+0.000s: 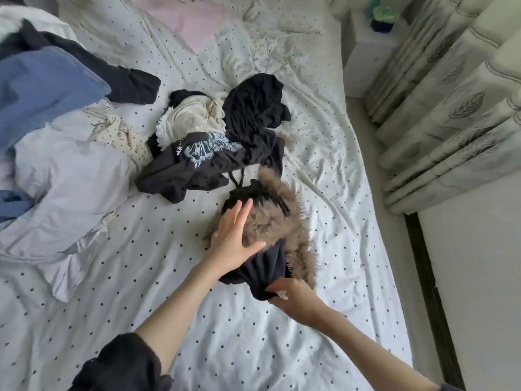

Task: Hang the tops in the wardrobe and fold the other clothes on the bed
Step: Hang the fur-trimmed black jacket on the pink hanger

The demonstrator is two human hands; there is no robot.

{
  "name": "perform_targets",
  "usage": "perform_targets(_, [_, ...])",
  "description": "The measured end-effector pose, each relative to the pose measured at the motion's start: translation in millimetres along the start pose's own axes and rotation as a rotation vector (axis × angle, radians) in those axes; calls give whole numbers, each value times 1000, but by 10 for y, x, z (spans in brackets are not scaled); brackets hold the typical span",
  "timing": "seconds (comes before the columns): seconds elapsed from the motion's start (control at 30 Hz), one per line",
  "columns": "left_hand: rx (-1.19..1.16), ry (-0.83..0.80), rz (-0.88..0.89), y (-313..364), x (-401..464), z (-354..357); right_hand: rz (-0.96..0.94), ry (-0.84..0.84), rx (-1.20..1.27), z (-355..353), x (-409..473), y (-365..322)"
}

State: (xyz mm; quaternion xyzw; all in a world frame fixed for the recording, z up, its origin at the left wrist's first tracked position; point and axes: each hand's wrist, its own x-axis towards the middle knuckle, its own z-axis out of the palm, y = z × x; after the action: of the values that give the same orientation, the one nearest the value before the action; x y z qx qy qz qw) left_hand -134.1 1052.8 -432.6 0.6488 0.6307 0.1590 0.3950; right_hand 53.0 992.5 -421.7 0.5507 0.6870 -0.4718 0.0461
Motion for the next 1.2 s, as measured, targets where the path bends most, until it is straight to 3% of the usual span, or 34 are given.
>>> perform_targets(0.1, [306,-219,-91,-18,30,170,80,44,55,-109,5,100])
perform_targets(0.23, [439,-291,19,-42,-232,404,189,389,102,-303,177,170])
perform_targets(0.3, [381,-351,61,-45,-375,439,202,469,120,-334,284,180])
perform_targets(0.43, [207,-442,-36,-93,-539,356,162,355,-16,-239,485,111])
perform_targets(0.53, [199,-359,-29,-173,-606,248,234,210,-111,-46,542,73])
perform_targets(0.6, [176,-205,-34,-217,-648,213,252,168,-98,74,520,55])
perform_targets(0.7, [48,102,-37,-186,-602,167,130,145,-6,193,387,-17])
perform_targets(0.77, [57,223,7,-119,-458,139,20,83,51,267,267,-81])
perform_targets(0.83, [124,212,48,-8,-264,177,-55,-1,18,329,134,-102])
perform_targets(0.97, [451,-59,86,157,72,420,-69,-122,-32,352,-2,-37])
perform_targets(1.07, [637,-47,34,132,227,544,-55,-152,-27,284,-23,53])
perform_targets(1.13, [489,19,-37,75,277,520,-25,-83,9,237,-16,141])
perform_targets(1.2, [220,36,-115,18,242,386,60,118,64,176,38,244])
